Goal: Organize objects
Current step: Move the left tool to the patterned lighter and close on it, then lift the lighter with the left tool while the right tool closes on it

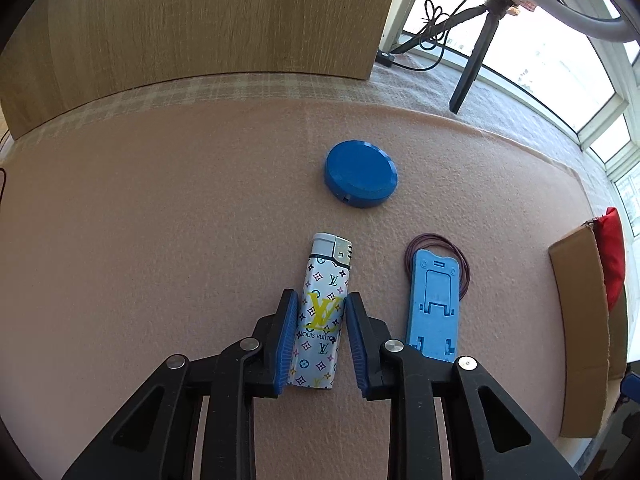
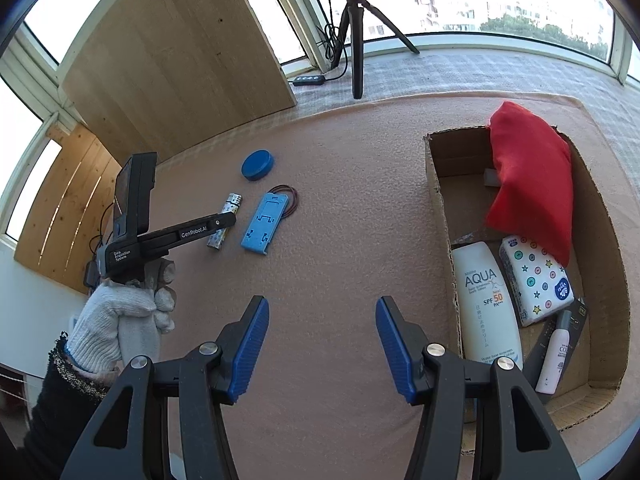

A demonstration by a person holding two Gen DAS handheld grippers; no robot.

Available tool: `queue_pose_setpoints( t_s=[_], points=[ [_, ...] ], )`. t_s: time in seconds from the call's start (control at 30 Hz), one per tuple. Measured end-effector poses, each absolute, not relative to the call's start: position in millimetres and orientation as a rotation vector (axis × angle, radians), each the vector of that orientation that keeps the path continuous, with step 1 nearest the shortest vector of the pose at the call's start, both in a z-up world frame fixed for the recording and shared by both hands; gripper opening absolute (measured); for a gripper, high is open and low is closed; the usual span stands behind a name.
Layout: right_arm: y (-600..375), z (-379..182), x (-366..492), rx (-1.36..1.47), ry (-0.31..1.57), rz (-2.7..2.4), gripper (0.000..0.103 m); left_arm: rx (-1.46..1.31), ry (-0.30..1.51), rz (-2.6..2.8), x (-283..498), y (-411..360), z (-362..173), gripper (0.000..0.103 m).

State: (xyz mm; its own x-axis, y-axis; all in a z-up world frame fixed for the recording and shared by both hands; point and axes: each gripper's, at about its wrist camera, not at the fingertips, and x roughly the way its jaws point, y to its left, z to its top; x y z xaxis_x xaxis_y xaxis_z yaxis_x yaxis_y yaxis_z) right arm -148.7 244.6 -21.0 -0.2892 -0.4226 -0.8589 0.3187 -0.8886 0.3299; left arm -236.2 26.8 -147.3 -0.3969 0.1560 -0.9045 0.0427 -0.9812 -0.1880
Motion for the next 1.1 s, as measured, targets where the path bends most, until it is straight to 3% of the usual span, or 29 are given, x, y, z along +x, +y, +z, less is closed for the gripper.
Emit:
queue_pose_setpoints(
  t_s=[0.5, 0.83, 1.1],
  points=[
    [213.1, -44.4, -146.9, 1.534, -0.119, -2.106, 0.052, -1.612, -0.465, 2.512, -131.8, 40.8, -149.6, 0.026],
    [177.3, -70.5, -155.9, 1.575, -0.092, -2.019, 0.052, -1.591, -0.553, 2.477, -120.1, 42.2, -150.9, 0.027],
    [133.9, -92.8, -168.4, 1.614, -0.063, -1.934, 0.051, -1.559, -0.510, 2.444, -115.2, 42.4, -149.2, 0.033]
  ],
)
